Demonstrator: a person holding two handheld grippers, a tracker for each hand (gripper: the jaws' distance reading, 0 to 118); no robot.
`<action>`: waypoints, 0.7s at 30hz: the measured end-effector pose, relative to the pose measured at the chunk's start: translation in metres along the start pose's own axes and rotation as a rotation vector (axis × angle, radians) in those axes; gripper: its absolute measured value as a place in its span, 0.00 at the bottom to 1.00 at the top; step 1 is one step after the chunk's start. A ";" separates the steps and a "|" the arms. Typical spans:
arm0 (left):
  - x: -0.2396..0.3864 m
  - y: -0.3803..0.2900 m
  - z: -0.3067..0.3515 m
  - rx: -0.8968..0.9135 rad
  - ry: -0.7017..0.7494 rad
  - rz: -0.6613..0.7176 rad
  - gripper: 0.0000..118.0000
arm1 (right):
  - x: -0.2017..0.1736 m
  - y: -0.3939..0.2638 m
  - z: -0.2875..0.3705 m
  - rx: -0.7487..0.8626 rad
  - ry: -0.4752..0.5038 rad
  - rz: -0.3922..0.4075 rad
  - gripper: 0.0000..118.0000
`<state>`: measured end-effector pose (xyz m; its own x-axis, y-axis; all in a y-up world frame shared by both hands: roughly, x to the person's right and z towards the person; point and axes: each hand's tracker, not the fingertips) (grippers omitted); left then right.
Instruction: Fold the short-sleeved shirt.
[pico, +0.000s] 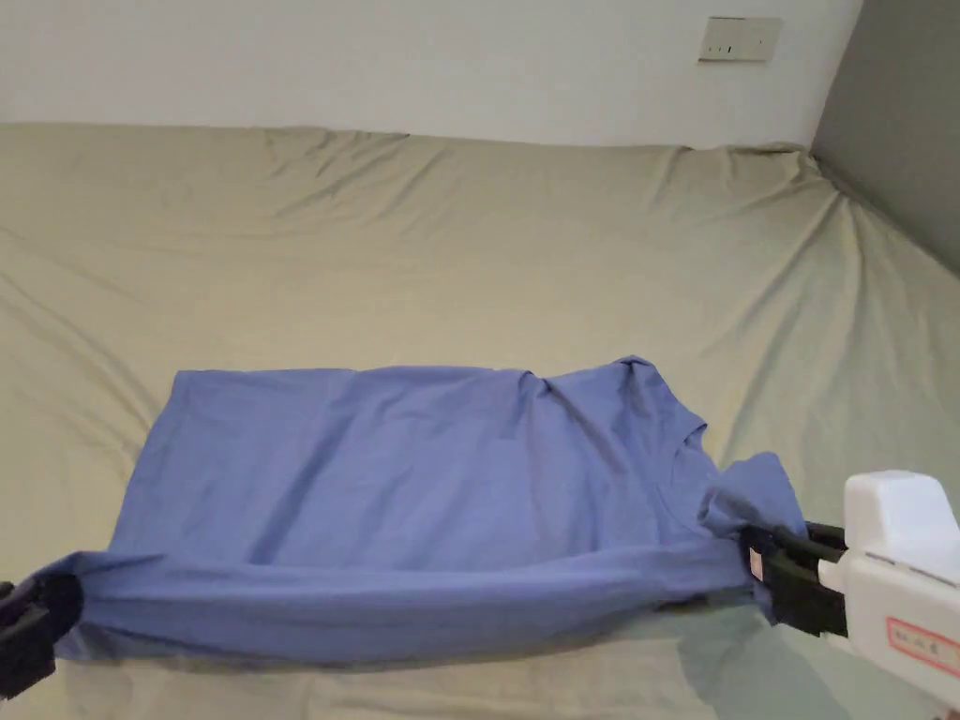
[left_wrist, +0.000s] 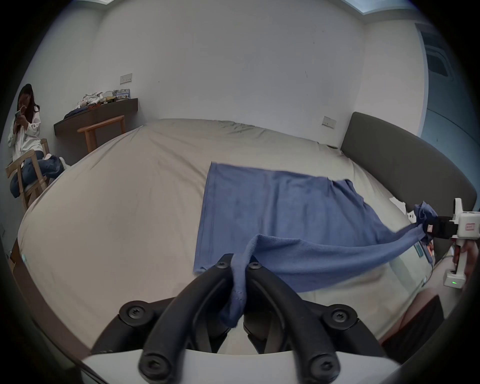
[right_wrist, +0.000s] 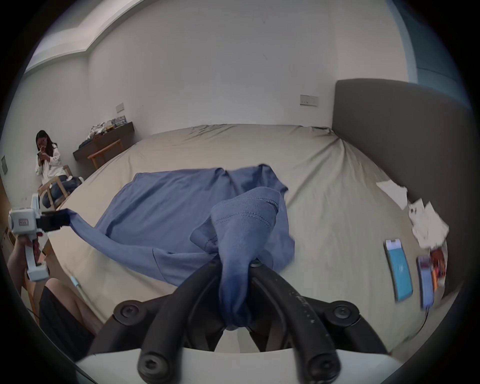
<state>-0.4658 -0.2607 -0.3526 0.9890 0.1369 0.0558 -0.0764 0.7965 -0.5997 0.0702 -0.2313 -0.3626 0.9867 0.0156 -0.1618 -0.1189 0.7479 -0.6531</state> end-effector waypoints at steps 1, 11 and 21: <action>0.000 0.012 -0.018 -0.018 0.003 -0.012 0.04 | 0.003 0.016 -0.020 -0.020 -0.025 0.005 0.12; 0.002 0.046 -0.169 -0.221 0.060 0.016 0.04 | 0.018 0.063 -0.184 -0.275 -0.085 0.007 0.12; -0.001 0.042 -0.130 -0.046 0.125 0.074 0.93 | 0.048 0.046 -0.132 0.152 -0.206 -0.160 0.90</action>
<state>-0.4534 -0.3041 -0.4813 0.9891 0.1177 -0.0886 -0.1471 0.7588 -0.6345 0.0970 -0.2840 -0.4980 0.9951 0.0122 0.0982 0.0427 0.8422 -0.5374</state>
